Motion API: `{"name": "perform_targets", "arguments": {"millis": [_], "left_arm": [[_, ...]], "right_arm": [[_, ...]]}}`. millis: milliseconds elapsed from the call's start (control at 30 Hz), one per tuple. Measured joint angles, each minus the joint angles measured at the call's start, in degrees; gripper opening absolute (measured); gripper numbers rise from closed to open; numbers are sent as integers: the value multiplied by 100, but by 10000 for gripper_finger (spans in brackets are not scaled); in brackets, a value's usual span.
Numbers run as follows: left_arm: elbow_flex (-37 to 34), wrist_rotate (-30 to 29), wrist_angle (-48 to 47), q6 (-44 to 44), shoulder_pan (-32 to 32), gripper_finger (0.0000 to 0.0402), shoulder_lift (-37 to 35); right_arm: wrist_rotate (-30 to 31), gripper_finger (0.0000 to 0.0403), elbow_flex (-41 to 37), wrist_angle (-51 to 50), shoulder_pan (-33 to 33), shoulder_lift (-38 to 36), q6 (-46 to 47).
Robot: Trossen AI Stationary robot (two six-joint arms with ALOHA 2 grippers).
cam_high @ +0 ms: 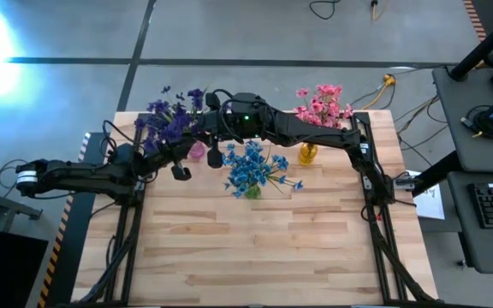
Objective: Sort flowers into vase by color
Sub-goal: Put the violet flowers into the violet vase
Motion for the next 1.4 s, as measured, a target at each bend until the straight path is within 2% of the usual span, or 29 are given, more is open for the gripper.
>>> {"name": "perform_targets", "arguments": {"millis": [267,367,500,733,900,1100,1267,1400], "left_arm": [[0,-7,-2,-2,0,0,-2],[0,-4,-11,-19,-2,12,-7],[0,-7,-24,-46,-2,57,-11],[0,-24,-245,-66,-13,163,-18],[0,-22,-535,-13,-13,207,-46],[0,-10,-791,-164,-112,222,-39],[0,-2,-1180,-175,-372,218,-40],[0,-2,-1400,-168,-643,217,-115]], "right_arm": [[12,18,-2,0,-7,0,2],[32,18,-9,-14,-7,-20,4],[34,18,-11,-37,-7,-68,48],[28,18,-11,-121,-60,-119,17],[34,18,-11,-137,-157,-369,4],[32,18,-2,-305,-254,-735,66],[-457,17,-9,-96,-271,-779,129],[-475,17,-9,62,-269,-793,105]]}}
